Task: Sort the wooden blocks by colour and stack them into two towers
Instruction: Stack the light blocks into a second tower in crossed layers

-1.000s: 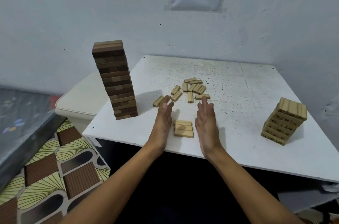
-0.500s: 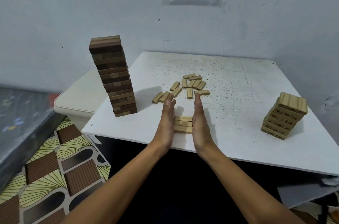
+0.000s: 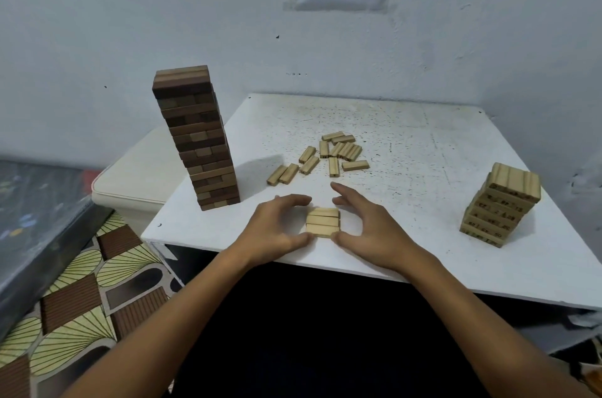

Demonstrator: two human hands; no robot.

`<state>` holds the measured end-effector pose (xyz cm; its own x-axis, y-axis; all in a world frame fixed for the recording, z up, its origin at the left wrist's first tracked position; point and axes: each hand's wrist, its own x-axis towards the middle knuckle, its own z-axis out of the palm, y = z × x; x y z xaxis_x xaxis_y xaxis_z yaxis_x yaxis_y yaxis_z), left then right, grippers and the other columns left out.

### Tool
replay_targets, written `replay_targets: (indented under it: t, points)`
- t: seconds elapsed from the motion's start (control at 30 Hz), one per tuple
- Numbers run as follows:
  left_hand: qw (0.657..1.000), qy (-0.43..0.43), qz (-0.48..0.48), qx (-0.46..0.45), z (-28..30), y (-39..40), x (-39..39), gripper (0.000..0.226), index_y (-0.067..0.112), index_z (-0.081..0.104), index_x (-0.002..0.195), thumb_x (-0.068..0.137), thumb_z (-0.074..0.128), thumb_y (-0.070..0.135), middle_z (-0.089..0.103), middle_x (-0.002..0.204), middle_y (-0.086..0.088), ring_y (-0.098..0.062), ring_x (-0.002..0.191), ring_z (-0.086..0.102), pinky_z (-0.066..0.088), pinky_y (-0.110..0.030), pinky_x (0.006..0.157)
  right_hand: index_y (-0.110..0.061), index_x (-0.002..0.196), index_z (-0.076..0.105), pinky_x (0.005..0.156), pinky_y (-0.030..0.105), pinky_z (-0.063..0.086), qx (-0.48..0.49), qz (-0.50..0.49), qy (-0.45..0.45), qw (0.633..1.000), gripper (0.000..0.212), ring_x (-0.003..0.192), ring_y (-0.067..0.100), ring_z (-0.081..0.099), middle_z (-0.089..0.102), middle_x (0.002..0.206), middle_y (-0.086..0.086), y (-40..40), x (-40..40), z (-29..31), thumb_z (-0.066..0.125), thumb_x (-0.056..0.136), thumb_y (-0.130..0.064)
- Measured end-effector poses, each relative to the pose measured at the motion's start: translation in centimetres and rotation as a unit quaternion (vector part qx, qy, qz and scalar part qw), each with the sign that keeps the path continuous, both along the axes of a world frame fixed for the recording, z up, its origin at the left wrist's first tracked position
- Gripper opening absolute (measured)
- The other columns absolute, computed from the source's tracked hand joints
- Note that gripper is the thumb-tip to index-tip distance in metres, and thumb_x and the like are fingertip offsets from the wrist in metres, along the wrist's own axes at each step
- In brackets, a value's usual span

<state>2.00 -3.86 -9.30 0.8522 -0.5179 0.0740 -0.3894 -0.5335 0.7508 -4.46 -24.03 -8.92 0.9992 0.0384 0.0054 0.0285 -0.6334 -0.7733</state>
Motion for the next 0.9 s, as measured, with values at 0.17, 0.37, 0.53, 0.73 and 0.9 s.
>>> replay_targets:
  t: [0.17, 0.37, 0.53, 0.73, 0.9]
  points:
    - [1.0, -0.015, 0.004, 0.004, 0.0, -0.1, -0.1, 0.052, 0.022, 0.063, 0.127, 0.077, 0.08, 0.022, 0.062, 0.128, 0.008, -0.007, 0.123, 0.051, 0.034, -0.03, 0.112, -0.046, 0.147, 0.024, 0.111, 0.035, 0.035, -0.016, 0.0, -0.003, 1.0, 0.087, 0.132, 0.013, 0.044, 0.053, 0.139, -0.008, 0.1, 0.0, -0.2, 0.075, 0.08, -0.029]
    - [1.0, -0.023, 0.008, 0.004, -0.1, -0.2, -0.1, 0.05, 0.022, 0.064, 0.125, 0.077, 0.08, 0.021, 0.064, 0.127, 0.007, -0.01, 0.121, 0.053, 0.036, -0.031, 0.11, -0.043, 0.147, 0.027, 0.106, 0.033, 0.038, -0.013, -0.01, -0.013, 1.0, 0.085, 0.126, 0.012, 0.048, 0.056, 0.13, -0.01, 0.2, -0.1, -0.4, 0.075, 0.08, -0.025]
    - [1.0, -0.021, 0.007, -0.002, 0.0, -0.2, -0.2, 0.051, 0.022, 0.064, 0.125, 0.076, 0.081, 0.021, 0.064, 0.127, 0.008, -0.006, 0.119, 0.053, 0.036, -0.033, 0.111, -0.042, 0.147, 0.028, 0.106, 0.033, 0.039, -0.011, -0.008, -0.02, 1.0, 0.083, 0.125, 0.011, 0.049, 0.057, 0.129, -0.01, 0.1, 0.1, -0.5, 0.074, 0.08, -0.024]
    - [0.988, 0.052, 0.014, -0.146, -0.1, -0.4, -0.7, 0.056, 0.03, 0.049, 0.138, 0.086, 0.067, 0.044, 0.052, 0.141, 0.01, 0.0, 0.13, 0.044, 0.034, -0.025, 0.112, -0.044, 0.147, 0.027, 0.115, 0.03, 0.027, 0.113, -0.046, -0.048, 0.991, 0.071, 0.136, 0.0, 0.034, 0.04, 0.149, -0.013, 0.8, 0.1, -0.7, 0.067, 0.089, -0.038]
    - [0.898, 0.216, 0.057, -0.38, 0.4, -2.2, -1.8, 0.066, 0.036, 0.035, 0.142, 0.081, 0.042, 0.06, 0.037, 0.152, 0.01, -0.014, 0.144, 0.028, 0.022, -0.038, 0.119, -0.048, 0.146, 0.02, 0.12, 0.032, 0.017, 0.425, -0.123, -0.054, 0.895, 0.091, 0.146, 0.004, 0.016, 0.015, 0.161, -0.012, 3.0, 0.1, -0.1, 0.05, 0.068, -0.082]
